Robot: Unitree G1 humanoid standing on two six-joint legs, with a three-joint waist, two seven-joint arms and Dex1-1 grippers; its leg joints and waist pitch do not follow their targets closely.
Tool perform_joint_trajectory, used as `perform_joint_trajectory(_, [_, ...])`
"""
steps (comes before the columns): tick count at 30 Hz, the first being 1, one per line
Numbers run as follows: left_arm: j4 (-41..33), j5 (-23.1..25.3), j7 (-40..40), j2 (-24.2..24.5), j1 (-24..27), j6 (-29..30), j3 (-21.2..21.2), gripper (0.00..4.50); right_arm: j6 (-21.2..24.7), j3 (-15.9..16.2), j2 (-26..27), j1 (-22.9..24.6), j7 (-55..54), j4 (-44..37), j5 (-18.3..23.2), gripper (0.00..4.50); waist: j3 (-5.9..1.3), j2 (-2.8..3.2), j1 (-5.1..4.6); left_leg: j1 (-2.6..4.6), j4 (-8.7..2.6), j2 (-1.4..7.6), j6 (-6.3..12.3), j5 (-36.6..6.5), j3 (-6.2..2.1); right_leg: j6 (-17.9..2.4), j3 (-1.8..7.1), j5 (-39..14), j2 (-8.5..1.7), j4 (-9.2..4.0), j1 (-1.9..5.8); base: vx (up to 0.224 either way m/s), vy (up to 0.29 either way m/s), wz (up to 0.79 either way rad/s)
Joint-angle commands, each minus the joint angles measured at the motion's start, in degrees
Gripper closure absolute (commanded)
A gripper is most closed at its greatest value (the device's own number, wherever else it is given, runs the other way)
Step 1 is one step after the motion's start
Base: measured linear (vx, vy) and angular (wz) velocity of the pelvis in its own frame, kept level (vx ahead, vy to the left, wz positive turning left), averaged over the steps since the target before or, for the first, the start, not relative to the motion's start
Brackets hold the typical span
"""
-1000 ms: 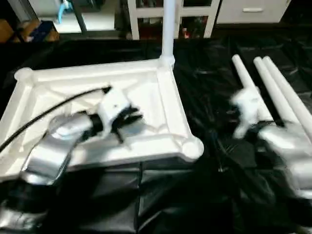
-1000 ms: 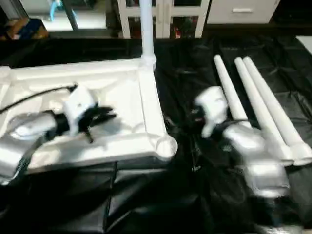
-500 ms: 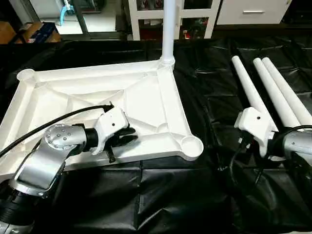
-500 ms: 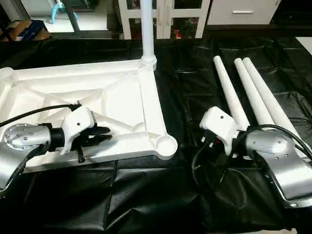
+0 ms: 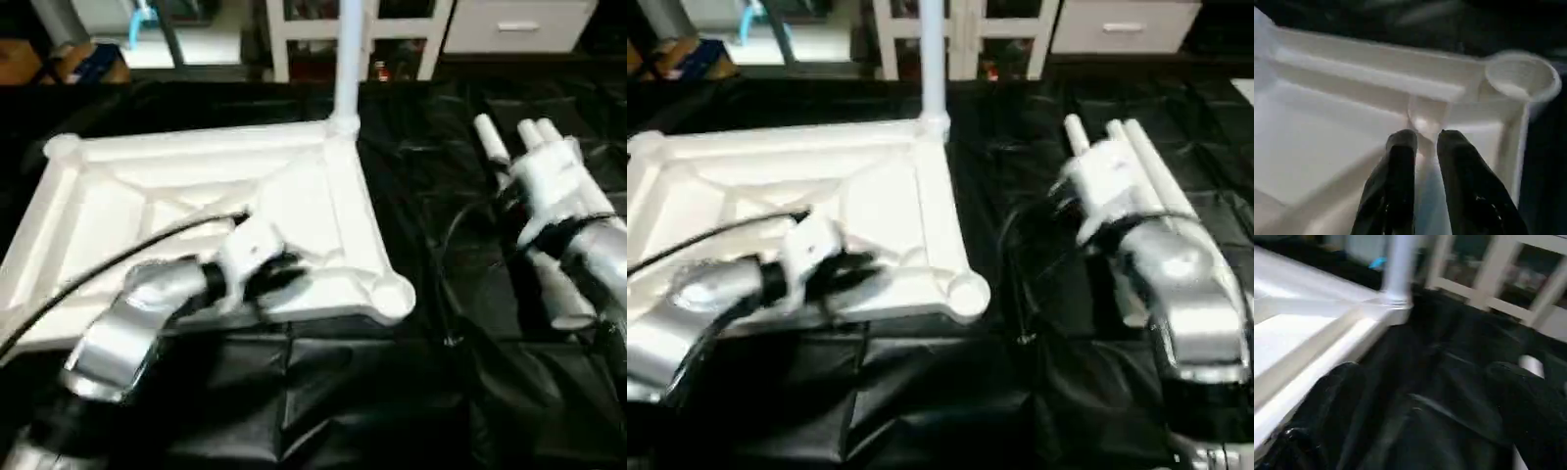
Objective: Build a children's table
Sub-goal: Rotate table base, then pick table leg
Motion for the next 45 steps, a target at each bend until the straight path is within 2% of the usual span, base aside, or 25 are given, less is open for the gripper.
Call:
perform_joint_trajectory(1, [-1.5,-3.68,0.64,-1.74,-1.05,2.12,2.6,3.53,5.79,-3.77,-0.76,-0.14,-2.52,1.03,0.12,0.12,-4.89,0.6,-0.1,1.62,-3.79,2.04,4.51,-9.43,-1.02,-15.28,1.67,-11.26,-1.66,-3.1,3.64,0.0,0.0,0.0])
perform_joint_trajectory(2, [-1.96,-5.47,0.55,-3.06,-1.83,2.97,3.18,3.53,9.32,-4.97,-1.79,-0.21,-2.48,1.27,-0.12,0.12,-4.95,0.37,-0.05,1.61,-3.73,2.01,4.49,-9.86,-1.05,-15.23,1.7,-11.6,-1.72,-3.14,3.72,0.0,0.0,0.0])
perform_joint_trajectory(3, [-2.22,-6.72,0.45,-4.1,-2.57,3.69,3.45,3.53,12.11,-5.83,-2.65,-0.31,-2.01,1.45,0.14,0.12,-4.65,0.97,-0.06,1.63,-3.8,1.89,4.44,-10.77,-1.05,-15.11,1.67,-12.7,-1.63,-3.28,3.73,0.0,0.0,0.0])
perform_joint_trajectory(5, [-2.11,-7.65,0.43,-5.57,-3.9,4.7,3.38,3.53,16.09,-6.42,-3.97,-0.64,-1.41,1.77,0.37,0.06,-4.68,0.86,0.04,1.73,-3.63,1.8,4.86,-10.73,-1.03,-14.87,1.85,-13.64,-1.76,-3.44,3.89,0.0,0.0,0.0])
perform_joint_trajectory(6, [-2.02,-7.79,0.39,-6.21,-4.49,4.98,3.16,3.53,17.08,-6.65,-4.54,-1.03,-1.45,2.47,0.54,0.06,-4.49,1.25,-0.11,1.16,-3.61,1.65,5.26,-10.2,-1.19,-14.26,1.75,-15.33,-2.0,-3.39,4.15,0.0,0.0,0.0])
perform_joint_trajectory(8, [-2.31,-7.99,-0.11,-7.28,-5.68,5.37,2.07,3.53,20.85,-6.24,-6.64,-2.42,-2.34,3.96,-0.58,0.06,-4.57,1.1,-0.32,1.25,-3.51,1.6,5.43,-9.88,-1.21,-13.14,1.63,-17.44,-2.0,-3.78,4.13,0.0,0.0,0.0])
perform_joint_trajectory(10, [-4.13,-9.64,-0.68,-7.77,-6.37,6.89,0.8,3.53,25.34,-3.88,-9.93,-4.84,-3.25,6.27,-1.66,0.06,-4.5,1.04,-0.75,0.93,-3.54,1.48,5.19,-8.84,-1.5,-12.38,1.43,-19.23,-2.01,-3.72,4.47,0.0,0.0,0.0])
perform_joint_trajectory(11, [-4.79,-10.08,-0.76,-7.84,-6.4,7.41,0.43,3.53,25.96,-3.53,-10.61,-5.37,-2.85,7.04,-1.23,0.06,-4.46,1.5,-0.81,0.98,-3.45,1.47,5.19,-8.89,-1.46,-12.19,1.45,-19.5,-2.04,-3.77,4.34,0.0,0.0,0.0])
perform_joint_trajectory(12, [-5.05,-10.25,-0.81,-7.9,-6.33,7.55,0.34,3.53,26.45,-3.3,-10.9,-5.52,-2.64,7.15,-1.22,0.06,-4.47,1.09,-1.04,0.98,-3.35,1.38,5.39,-9.43,-1.29,-11.84,1.42,-20.23,-1.97,-4.06,4.29,0.0,0.0,0.0])
perform_joint_trajectory(15, [-5.98,-11.04,-0.9,-7.83,-6.21,8.29,0.14,3.53,27.29,-2.68,-11.39,-6.78,-2.51,9.36,-1.85,0.06,-4.62,1.02,-1.21,1.03,-3.25,1.43,6.18,-8.61,-1.26,-11.4,1.33,-20.34,-1.85,-4.13,4.12,0.0,0.0,0.0])
perform_joint_trajectory(17, [-6.7,-11.4,-0.88,-7.57,-6.08,9.03,0.22,3.53,28.37,-1.72,-12.04,-7.73,-1.45,11.85,-2.09,0.06,-4.71,0.8,-1.27,1.09,-3.24,1.52,6.35,-8.27,-1.26,-12.03,1.28,-20.0,-1.8,-4.09,4.08,0.0,0.0,0.0])
perform_joint_trajectory(18, [-7.38,-11.76,-1.05,-7.24,-5.94,9.78,0.47,3.53,30.18,-0.61,-12.84,-8.48,0.78,13.52,-1.21,0.06,-4.68,0.77,-1.27,1.07,-3.21,1.5,6.48,-8.08,-1.33,-12.47,1.25,-19.62,-1.73,-3.92,4.13,0.0,0.0,0.0])
perform_joint_trajectory(21, [-7.68,-11.88,-1.29,-6.91,-5.86,10.18,0.61,3.53,31.19,0.19,-13.27,-8.92,3.46,14.55,0.32,0.06,-4.65,1.05,-0.89,1.25,-3.23,1.76,6.93,-8.05,-1.22,-12.71,1.36,-18.85,-1.74,-3.88,4.03,0.0,0.0,0.0])
perform_joint_trajectory(22, [-8.0,-12.2,-1.12,-6.49,-5.96,10.65,0.67,3.53,31.96,2.04,-14.24,-10.13,5.29,16.99,0.86,0.06,-4.76,0.62,-0.85,1.24,-3.22,1.75,7.0,-8.03,-1.32,-13.15,1.29,-18.53,-1.77,-3.6,4.1,0.0,0.0,0.0])
perform_joint_trajectory(23, [-8.08,-12.29,-1.06,-6.4,-5.97,10.73,0.67,3.53,32.02,2.36,-14.41,-10.28,5.45,17.29,0.83,0.06,-4.68,0.35,-0.88,1.13,-3.27,1.75,7.12,-7.99,-1.2,-13.09,1.35,-18.54,-1.75,-3.77,4.13,0.0,0.0,0.0])
perform_joint_trajectory(25, [-8.99,-12.96,-0.79,-5.87,-5.87,11.45,0.71,3.53,33.37,3.89,-15.15,-11.73,6.42,19.77,0.8,0.06,-4.57,0.23,-0.72,1.2,-3.21,1.83,6.96,-7.86,-1.13,-13.15,1.49,-19.29,-1.93,-3.8,4.0,0.0,0.0,0.0])
perform_joint_trajectory(26, [-9.04,-12.99,-0.79,-5.85,-5.86,11.48,0.71,3.52,33.43,3.94,-15.17,-11.78,6.47,19.86,0.81,0.24,-4.65,0.3,-0.69,1.2,-3.17,1.8,6.87,-7.74,-1.17,-13.2,1.47,-19.3,-1.95,-3.68,4.08,0.0,0.0,0.0])
perform_joint_trajectory(28, [-10.89,-14.65,-1.78,-5.25,-5.4,12.78,0.57,3.52,35.06,5.29,-15.59,-13.49,6.74,23.12,-0.04,0.24,-4.73,0.14,-0.62,1.17,-3.13,1.79,6.87,-6.71,-1.19,-13.51,1.45,-18.58,-1.91,-3.46,4.06,0.0,0.0,0.0])
perform_joint_trajectory(29, [-11.91,-15.58,-2.71,-4.67,-5.09,13.49,0.41,3.52,35.3,6.03,-15.84,-13.88,6.8,24.17,-0.63,0.52,-4.77,-0.36,-0.64,1.12,-3.17,1.8,6.96,-6.54,-1.1,-13.63,1.49,-18.38,-1.9,-3.52,4.09,0.0,0.0,0.0])
perform_joint_trajectory(30, [-12.59,-16.23,-3.31,-4.24,-4.89,13.99,0.3,3.52,35.42,6.58,-16.05,-14.15,7.01,24.85,-1.05,0.52,-4.75,-0.06,-0.47,1.13,-3.14,1.9,6.92,-6.26,-1.14,-13.91,1.55,-18.15,-2.03,-3.37,4.06,0.0,0.0,0.0])
perform_joint_trajectory(33, [-14.47,-17.84,-5.34,-2.57,-4.12,15.36,-0.18,3.52,36.22,7.73,-16.49,-14.69,7.66,26.15,-1.34,0.7,-4.62,-0.21,-0.45,1.0,-3.15,1.93,7.18,-6.01,-1.07,-14.01,1.55,-17.85,-1.96,-3.29,4.05,0.0,0.0,0.0])
perform_joint_trajectory(34, [-15.46,-18.73,-6.5,-1.59,-3.66,16.13,-0.48,3.52,36.45,8.53,-16.81,-15.18,8.26,27.34,-1.21,0.94,-4.6,-0.14,-0.45,1.09,-3.09,1.85,7.0,-6.43,-1.04,-14.0,1.52,-18.53,-1.99,-3.29,3.97,0.0,0.0,0.0])
perform_joint_trajectory(35, [-15.89,-19.14,-6.92,-1.2,-3.48,16.45,-0.55,3.52,36.44,8.89,-16.96,-15.43,8.51,27.94,-1.16,1.02,-4.63,-0.6,-0.53,1.07,-3.13,1.85,7.0,-6.63,-0.96,-13.92,1.55,-18.74,-1.94,-3.42,4.01,0.0,0.0,0.0])
perform_joint_trajectory(36, [-16.59,-20.02,-7.53,-0.53,-3.21,17.07,-0.65,3.52,36.07,9.58,-17.17,-15.78,8.8,28.98,-1.34,1.08,-4.57,-0.39,-0.39,1.15,-3.15,1.93,6.73,-6.8,-1.04,-13.85,1.6,-19.2,-2.06,-3.36,4.0,0.0,0.0,0.0])
perform_joint_trajectory(45, [-17.09,-20.27,-6.83,0.59,-3.24,17.5,-0.98,3.52,35.34,10.57,-17.13,-17.15,9.53,31.8,-1.99,1.89,-4.58,-0.56,-0.43,1.13,-3.1,1.89,5.79,-7.65,-1.0,-13.38,1.69,-19.99,-2.03,-3.4,4.0,0.0,0.0,0.0])
